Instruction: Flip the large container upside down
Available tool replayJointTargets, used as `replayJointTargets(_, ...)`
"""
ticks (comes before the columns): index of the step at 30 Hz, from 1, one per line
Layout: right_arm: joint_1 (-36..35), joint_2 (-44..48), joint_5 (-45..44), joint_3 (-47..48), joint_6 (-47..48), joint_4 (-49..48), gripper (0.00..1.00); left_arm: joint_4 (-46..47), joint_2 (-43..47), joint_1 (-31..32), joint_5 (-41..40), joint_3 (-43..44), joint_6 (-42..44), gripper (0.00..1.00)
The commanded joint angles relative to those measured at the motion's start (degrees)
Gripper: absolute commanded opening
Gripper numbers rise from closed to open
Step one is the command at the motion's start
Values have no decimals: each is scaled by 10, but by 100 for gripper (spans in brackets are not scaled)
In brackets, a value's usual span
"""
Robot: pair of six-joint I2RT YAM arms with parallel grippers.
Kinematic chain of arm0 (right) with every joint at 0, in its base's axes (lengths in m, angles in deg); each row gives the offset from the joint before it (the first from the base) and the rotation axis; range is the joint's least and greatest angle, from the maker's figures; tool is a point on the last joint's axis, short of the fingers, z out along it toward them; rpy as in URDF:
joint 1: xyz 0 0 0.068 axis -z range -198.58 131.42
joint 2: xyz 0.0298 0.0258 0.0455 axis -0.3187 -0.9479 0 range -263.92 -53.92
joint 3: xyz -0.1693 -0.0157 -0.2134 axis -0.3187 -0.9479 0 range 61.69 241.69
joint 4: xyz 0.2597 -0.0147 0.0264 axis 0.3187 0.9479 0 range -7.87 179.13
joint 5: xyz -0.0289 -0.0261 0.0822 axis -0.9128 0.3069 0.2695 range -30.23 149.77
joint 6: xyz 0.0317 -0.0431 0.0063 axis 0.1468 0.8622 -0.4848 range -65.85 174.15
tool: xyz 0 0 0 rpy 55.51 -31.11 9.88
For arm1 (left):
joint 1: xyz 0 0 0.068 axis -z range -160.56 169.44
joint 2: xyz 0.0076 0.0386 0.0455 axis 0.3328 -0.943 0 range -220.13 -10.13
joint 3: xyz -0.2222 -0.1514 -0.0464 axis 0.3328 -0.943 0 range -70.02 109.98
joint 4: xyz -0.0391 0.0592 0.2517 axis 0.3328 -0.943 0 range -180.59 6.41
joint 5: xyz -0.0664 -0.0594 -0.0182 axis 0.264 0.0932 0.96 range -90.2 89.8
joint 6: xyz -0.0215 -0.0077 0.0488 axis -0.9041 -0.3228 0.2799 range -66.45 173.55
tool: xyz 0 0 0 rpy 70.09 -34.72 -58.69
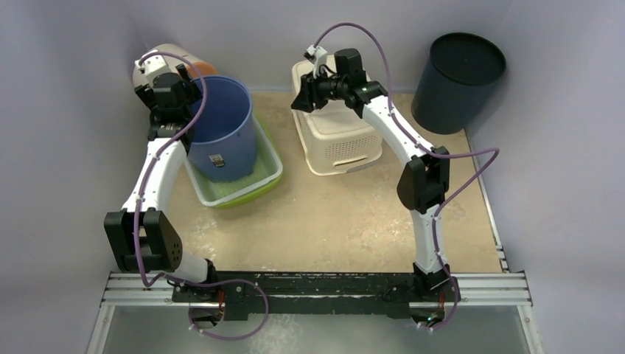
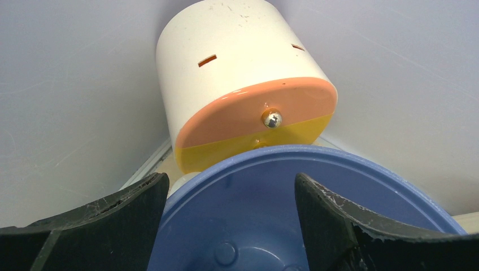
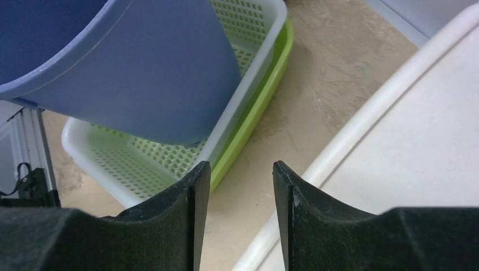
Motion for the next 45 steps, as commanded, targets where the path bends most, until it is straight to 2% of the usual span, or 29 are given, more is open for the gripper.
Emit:
replayJointTargets(1,-14,-12,38,22,-10,-20,48,-2,6,-3,12,-16,-16,81)
replayJointTargets(10,-40,-84,-6,65,-21,-21,50,2,-2,-3,27,-8,-40,80)
replayJointTargets(13,-41,-101,-63,79,-17,-11,50,2,-3,-3,32,-7,-41,80)
replayJointTargets(17,-40,-96,-210,68,-13,16,50,1,-7,-3,31,-1,-32,79)
replayJointTargets(19,-36,-85,-336,52,-13,27,50,0,-11,-3,31,4,-29,79)
replayJointTargets(21,-28,-70,-421,33,-6,31,51,0,-15,-3,33,8,-26,79)
replayJointTargets(24,-4,-48,-482,-6,-3,26,52,2,-17,-3,33,10,-25,79)
replayJointTargets(30,60,-2,-500,-93,-11,6,52,3,-22,-3,36,12,-24,79)
replayJointTargets(34,79,30,-498,-137,11,-14,53,3,-22,-3,39,12,-27,79)
replayJointTargets(40,80,88,-411,-165,69,-44,53,-4,-15,-3,27,12,-19,79)
replayJointTargets(45,72,128,-325,-153,78,-30,53,-11,-8,-3,24,13,-15,79)
